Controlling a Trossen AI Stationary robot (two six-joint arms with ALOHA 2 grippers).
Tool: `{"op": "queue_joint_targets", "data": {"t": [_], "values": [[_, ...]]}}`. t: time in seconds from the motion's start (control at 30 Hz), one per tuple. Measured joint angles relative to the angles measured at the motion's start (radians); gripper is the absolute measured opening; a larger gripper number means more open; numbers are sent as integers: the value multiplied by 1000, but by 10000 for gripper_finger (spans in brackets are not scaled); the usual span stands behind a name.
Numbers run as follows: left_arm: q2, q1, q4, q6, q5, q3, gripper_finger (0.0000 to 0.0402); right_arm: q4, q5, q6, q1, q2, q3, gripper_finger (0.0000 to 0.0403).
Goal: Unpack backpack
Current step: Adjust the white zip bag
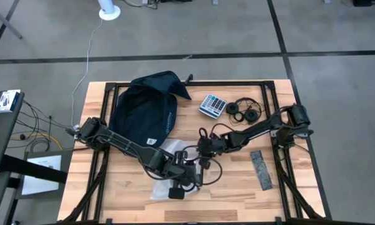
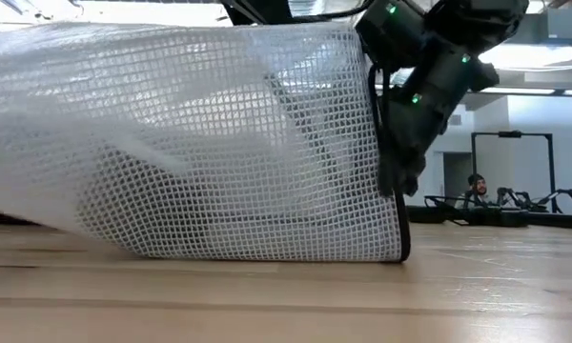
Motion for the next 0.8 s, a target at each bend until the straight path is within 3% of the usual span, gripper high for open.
{"op": "queue_joint_targets", "data": {"t": [0.17, 0.33, 0.53, 0.8], "values": [[-1, -9, -26, -16, 11, 0, 0, -54, 11, 29, 67, -128, 0, 1], [-16, -32, -69, 15, 83, 0, 0, -186, 133, 70, 116, -316, 0, 0], [-82, -47, -138, 33, 86, 0, 0, -340, 277, 123, 149, -529, 0, 0], [-150, -39, -66, 61, 42, 0, 0, -455, 310, 210, 151, -572, 1, 0]]}}
